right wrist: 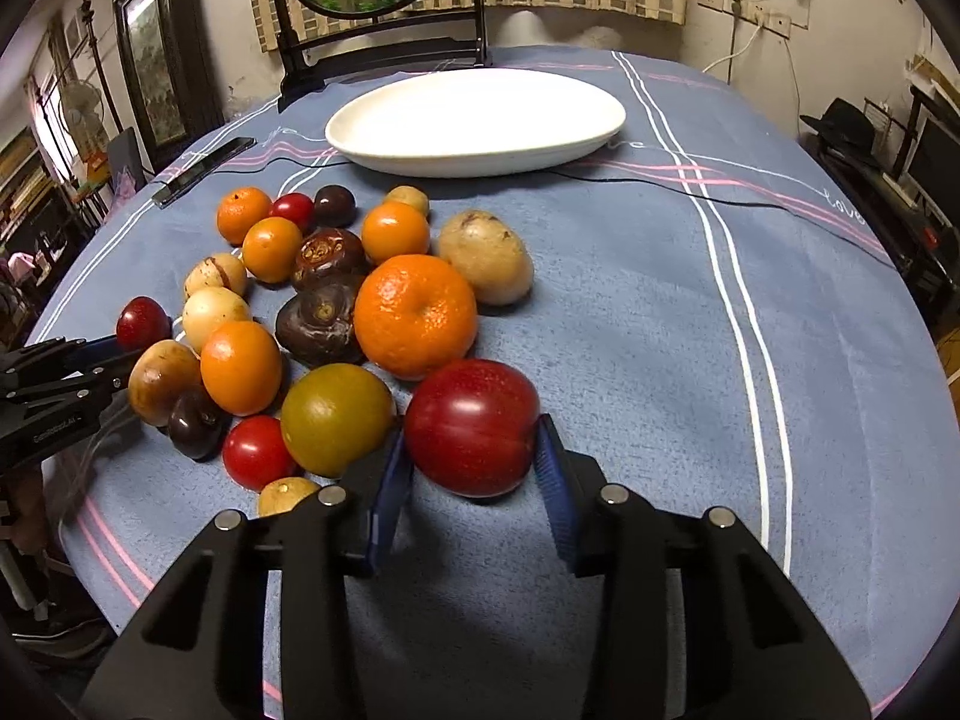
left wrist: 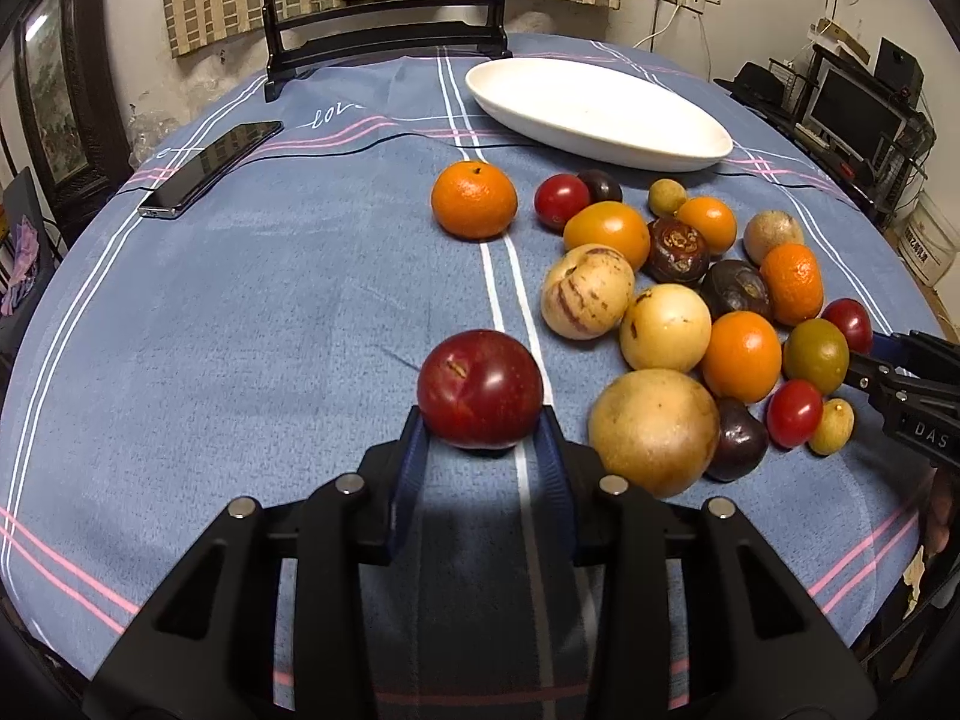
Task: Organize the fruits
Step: 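Grasp the dark red plum with the left gripper while the right gripper grasps the red apple, then carry both fruits onto the white plate and open both grippers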
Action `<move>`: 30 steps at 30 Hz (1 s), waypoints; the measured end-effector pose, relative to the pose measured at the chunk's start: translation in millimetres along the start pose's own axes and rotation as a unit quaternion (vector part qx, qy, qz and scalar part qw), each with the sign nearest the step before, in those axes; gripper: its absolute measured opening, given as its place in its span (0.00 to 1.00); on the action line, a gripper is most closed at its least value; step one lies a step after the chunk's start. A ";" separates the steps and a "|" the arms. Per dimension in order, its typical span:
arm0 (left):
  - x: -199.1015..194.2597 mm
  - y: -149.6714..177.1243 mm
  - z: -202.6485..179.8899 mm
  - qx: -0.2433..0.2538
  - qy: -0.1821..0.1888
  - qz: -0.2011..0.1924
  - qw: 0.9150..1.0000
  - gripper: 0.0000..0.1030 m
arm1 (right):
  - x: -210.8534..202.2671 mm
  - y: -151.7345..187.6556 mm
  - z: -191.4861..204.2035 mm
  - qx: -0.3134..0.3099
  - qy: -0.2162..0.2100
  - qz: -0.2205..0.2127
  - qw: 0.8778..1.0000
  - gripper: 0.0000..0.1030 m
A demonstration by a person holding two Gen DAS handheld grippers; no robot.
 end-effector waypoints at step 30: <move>-23.1 -60.7 -6.5 0.028 0.011 -0.046 0.998 0.39 | -37.0 -34.7 -6.6 0.007 -0.017 -0.052 0.998 0.41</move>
Point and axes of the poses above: each gripper's, at about its wrist camera, not at the fingertips, and x roughly the way its jaws point, z to its left, y to its underside, the point moved 7 cm from there along x, roughly the way its jaws point, and after that the axes turned 2 degrees about -y, right-handed, at the moved point
